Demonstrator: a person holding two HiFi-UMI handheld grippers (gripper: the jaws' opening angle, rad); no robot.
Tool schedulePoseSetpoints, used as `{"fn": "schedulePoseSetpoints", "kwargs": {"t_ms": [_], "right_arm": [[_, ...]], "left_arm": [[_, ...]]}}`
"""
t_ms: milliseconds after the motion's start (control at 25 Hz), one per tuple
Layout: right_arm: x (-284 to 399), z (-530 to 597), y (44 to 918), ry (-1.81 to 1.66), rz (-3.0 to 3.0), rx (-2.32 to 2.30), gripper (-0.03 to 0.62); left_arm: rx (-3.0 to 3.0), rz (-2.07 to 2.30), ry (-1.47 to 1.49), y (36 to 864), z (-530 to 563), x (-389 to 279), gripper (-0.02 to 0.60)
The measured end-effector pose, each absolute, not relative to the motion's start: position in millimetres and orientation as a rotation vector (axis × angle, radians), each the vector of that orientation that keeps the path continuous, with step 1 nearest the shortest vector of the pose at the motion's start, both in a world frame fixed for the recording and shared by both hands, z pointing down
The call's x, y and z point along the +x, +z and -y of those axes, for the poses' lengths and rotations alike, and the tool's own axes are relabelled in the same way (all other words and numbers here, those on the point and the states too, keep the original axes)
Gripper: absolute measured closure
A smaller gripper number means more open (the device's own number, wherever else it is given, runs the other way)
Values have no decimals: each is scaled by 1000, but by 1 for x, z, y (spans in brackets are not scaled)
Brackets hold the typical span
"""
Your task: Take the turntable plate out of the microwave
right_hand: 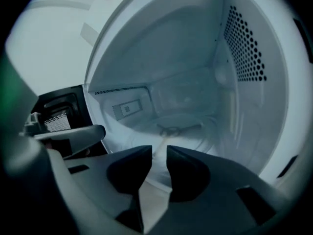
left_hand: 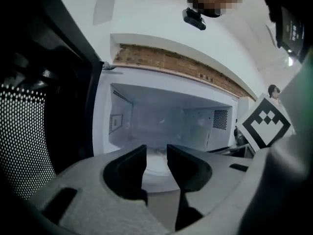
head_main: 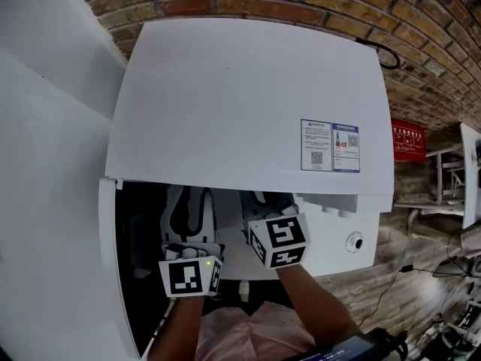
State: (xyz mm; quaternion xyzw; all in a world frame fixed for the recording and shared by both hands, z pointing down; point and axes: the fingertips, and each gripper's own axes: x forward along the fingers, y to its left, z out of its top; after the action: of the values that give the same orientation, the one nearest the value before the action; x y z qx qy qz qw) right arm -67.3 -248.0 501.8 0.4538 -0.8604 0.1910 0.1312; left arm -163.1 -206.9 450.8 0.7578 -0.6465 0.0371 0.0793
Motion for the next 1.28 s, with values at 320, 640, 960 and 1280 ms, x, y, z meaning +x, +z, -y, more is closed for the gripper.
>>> {"fn": "schedulePoseSetpoints", "kwargs": {"t_ms": [320, 640, 960, 1280], "right_arm": [[-79, 254, 514, 476, 2447, 1265, 494], [-81, 241, 518, 549, 2419, 1181, 554], [-82, 228, 518, 548, 2414, 1185, 543], [-87, 232, 517, 499, 2419, 1161, 533]], "left_arm": [[2230, 1916, 111, 463, 208, -166, 451], [2215, 1923, 103, 461, 201, -168, 451], [2239, 1932, 100, 452, 195, -169, 451], [2276, 1926, 92, 437, 188, -165, 451]]}}
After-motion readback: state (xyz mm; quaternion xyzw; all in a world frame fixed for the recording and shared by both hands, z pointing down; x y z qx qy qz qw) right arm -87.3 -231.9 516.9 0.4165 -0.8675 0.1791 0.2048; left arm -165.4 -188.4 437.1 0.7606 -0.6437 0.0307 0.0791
